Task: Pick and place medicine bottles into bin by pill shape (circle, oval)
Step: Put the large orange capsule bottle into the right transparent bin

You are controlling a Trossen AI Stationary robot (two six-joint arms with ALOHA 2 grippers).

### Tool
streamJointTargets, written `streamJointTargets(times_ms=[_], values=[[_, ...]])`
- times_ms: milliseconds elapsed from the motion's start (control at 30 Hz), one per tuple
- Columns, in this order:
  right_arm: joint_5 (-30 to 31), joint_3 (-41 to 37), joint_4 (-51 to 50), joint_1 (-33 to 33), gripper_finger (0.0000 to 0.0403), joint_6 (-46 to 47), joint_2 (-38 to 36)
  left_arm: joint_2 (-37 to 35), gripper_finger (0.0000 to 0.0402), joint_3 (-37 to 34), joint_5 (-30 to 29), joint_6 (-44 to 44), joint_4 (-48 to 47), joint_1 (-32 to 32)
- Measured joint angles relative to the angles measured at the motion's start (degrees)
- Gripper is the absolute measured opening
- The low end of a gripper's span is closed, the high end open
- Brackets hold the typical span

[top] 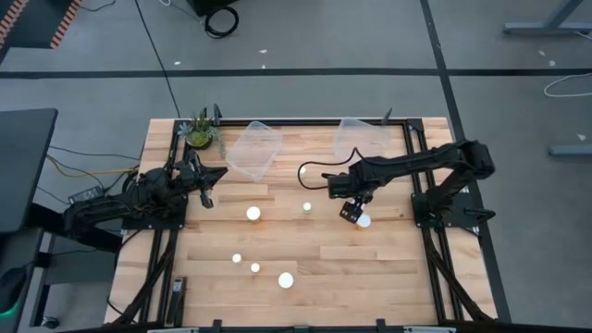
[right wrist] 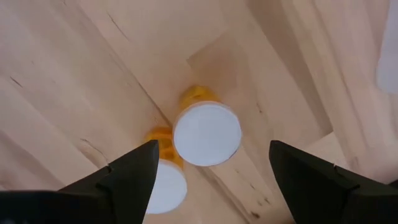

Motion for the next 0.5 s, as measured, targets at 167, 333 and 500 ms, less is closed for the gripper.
streamJointTargets(times_ms=[167, 333, 500], values=[[-0.3, 0.0, 0.2, 0.0, 0.0313, 0.0, 0.7, 0.0, 0.0026, 0.0, 0.0, 0.0, 0.0, 0.0], [-0.2, 0.0, 0.7, 0.0, 0.0313, 0.0, 0.7, 0.0, 0.003, 0.0, 0.0, 0.0, 0.0, 0.0], [0.1, -0.5, 1.7, 0.0, 0.0313, -0.6, 0.7, 0.0, 0.0036, 0.0, 0.0, 0.0, 0.0, 0.0]])
